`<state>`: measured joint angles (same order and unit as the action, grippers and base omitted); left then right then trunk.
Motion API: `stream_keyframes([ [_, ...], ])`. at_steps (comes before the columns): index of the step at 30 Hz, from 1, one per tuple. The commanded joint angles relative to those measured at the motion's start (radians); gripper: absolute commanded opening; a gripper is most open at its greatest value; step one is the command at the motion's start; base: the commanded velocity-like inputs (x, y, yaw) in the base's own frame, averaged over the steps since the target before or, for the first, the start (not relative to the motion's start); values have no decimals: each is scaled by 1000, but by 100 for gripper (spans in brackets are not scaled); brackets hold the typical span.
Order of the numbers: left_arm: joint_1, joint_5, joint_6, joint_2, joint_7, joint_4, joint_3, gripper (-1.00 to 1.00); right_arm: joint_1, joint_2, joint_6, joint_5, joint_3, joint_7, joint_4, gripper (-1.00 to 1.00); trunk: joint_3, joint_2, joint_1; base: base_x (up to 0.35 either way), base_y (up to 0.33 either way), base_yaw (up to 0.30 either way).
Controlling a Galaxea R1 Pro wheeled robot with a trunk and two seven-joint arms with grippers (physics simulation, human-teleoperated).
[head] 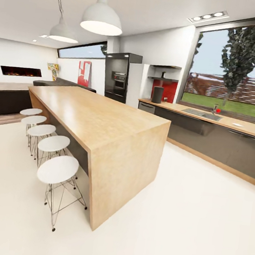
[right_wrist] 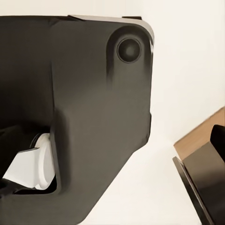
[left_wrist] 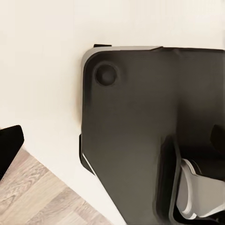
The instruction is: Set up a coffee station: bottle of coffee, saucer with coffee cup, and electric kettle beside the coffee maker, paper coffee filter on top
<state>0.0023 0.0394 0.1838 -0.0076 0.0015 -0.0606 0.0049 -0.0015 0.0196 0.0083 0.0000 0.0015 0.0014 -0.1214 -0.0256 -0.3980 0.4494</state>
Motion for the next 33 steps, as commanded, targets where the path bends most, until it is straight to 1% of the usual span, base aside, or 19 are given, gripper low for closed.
stream_keyframes([
  [1,0,4,2,0,0,-1,0,100,0,0,1,0,0,0,-1,100,-2,-2,1,0,0,-269],
  [26,1,2,0,-2,0,-1,-2,100,0,0,1,0,0,-2,-2,100,-8,-2,1,0,0,-269],
  [30,1,1,0,-2,0,-1,-2,100,0,0,-26,0,0,-3,-1,100,-8,-2,1,0,0,-269],
  [33,1,0,0,-2,0,-1,-2,100,0,0,-30,0,0,-3,-1,100,-8,-2,1,0,0,-269],
])
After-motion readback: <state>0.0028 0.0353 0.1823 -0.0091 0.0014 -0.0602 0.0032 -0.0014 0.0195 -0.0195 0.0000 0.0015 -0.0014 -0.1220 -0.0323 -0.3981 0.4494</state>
